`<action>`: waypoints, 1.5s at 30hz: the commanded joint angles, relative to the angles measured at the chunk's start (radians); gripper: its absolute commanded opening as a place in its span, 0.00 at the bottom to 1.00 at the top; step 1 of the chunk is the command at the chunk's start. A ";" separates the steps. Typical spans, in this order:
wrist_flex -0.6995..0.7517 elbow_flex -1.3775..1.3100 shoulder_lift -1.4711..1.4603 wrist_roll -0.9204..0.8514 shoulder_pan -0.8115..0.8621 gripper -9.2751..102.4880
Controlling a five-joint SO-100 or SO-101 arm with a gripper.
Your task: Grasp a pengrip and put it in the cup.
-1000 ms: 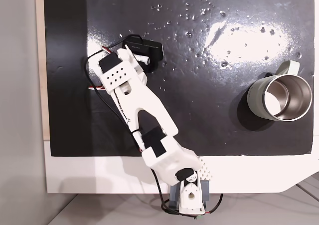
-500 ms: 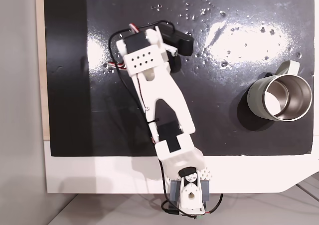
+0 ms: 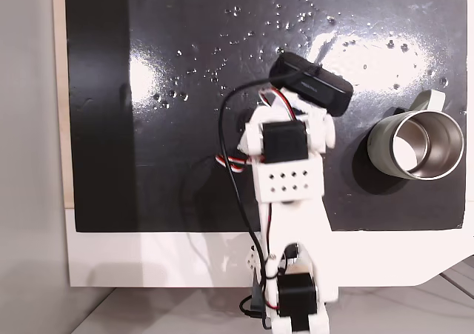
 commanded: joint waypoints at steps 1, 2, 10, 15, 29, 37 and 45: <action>0.008 0.101 0.262 -0.124 0.117 0.08; 0.008 0.123 0.313 -0.156 0.156 0.08; 0.002 0.204 0.612 -0.368 0.479 0.08; -0.074 0.337 0.856 -0.611 0.764 0.08; -0.325 0.287 0.623 -0.626 0.951 0.08; -0.325 0.000 0.290 -0.543 0.930 0.08; -0.350 -0.181 0.052 -0.502 0.917 0.08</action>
